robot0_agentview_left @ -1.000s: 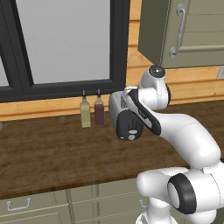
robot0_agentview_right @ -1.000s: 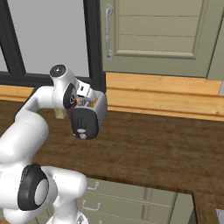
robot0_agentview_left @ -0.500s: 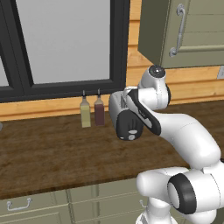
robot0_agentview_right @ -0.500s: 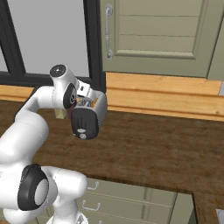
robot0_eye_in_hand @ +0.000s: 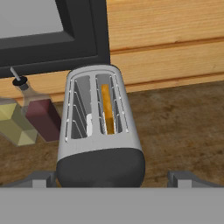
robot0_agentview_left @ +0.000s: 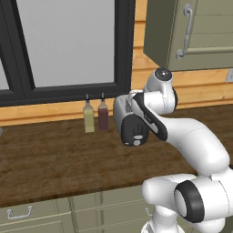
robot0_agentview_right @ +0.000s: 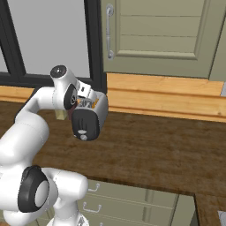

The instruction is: Start the toaster. Once the lever pops up, take the bread to the plate on the dining counter.

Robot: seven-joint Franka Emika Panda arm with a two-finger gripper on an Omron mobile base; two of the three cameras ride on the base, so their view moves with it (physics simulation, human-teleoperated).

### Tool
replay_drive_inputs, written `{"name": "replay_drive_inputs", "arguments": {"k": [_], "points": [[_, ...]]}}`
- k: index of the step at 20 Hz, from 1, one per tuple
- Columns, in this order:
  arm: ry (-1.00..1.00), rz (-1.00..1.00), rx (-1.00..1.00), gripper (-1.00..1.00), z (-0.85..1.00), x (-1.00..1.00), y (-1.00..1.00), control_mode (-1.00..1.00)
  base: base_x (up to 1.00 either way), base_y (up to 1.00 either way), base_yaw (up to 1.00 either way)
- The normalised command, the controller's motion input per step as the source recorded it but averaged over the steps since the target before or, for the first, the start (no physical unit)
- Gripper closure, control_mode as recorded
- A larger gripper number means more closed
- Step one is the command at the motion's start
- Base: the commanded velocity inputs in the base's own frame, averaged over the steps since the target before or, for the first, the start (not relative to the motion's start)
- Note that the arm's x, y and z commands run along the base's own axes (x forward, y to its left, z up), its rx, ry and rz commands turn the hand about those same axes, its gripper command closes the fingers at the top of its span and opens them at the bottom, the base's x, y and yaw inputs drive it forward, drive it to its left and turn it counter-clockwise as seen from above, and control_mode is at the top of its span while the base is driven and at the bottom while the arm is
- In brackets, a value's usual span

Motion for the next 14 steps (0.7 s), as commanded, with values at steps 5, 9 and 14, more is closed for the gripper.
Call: {"name": "replay_drive_inputs", "arguments": {"k": [5,9,14], "points": [[0.0,0.0,0.0,-1.0,0.0,0.0,0.0,-1.0,0.0,0.0,0.0],[0.0,0.0,0.0,-1.0,0.0,0.0,0.0,-1.0,0.0,0.0,0.0],[0.0,0.0,0.0,-1.0,0.0,0.0,0.0,-1.0,0.0,0.0,0.0]]}}
